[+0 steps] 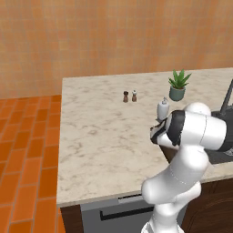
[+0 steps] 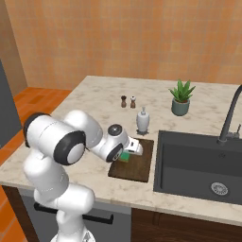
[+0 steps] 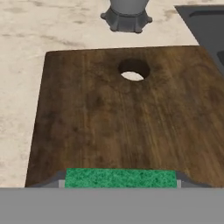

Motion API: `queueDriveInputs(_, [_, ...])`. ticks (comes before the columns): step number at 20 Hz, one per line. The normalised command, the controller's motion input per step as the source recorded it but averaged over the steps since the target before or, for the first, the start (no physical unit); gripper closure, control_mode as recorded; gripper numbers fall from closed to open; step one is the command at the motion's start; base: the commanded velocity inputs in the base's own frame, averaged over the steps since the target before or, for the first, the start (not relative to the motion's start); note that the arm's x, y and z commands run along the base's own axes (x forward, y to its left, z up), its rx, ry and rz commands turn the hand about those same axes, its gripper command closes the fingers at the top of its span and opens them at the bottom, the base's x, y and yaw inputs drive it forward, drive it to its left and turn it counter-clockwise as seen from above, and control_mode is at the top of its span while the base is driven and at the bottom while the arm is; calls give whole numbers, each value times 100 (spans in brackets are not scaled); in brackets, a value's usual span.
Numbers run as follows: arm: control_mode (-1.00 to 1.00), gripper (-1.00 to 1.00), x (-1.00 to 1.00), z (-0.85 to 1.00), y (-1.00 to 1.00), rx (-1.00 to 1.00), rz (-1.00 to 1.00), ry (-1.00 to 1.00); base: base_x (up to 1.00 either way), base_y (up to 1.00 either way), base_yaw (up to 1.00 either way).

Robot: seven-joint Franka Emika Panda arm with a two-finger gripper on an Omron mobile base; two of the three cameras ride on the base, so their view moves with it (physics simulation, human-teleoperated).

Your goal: Pick up the sponge from the counter and clean the cutting board by briefly scrubbing or pressing down on the cutting board. Once finished, release the sponge.

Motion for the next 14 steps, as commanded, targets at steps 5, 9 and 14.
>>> queueDriveInputs(5, [-100, 100, 60, 0, 0, 2, 0, 0, 0, 0, 0])
queueDriveInputs(9, [-100, 100, 1, 0, 0, 0, 0, 0, 0, 0, 0])
queueDriveInputs(14, [-100, 100, -42, 0, 0, 0, 0, 0, 0, 0, 0])
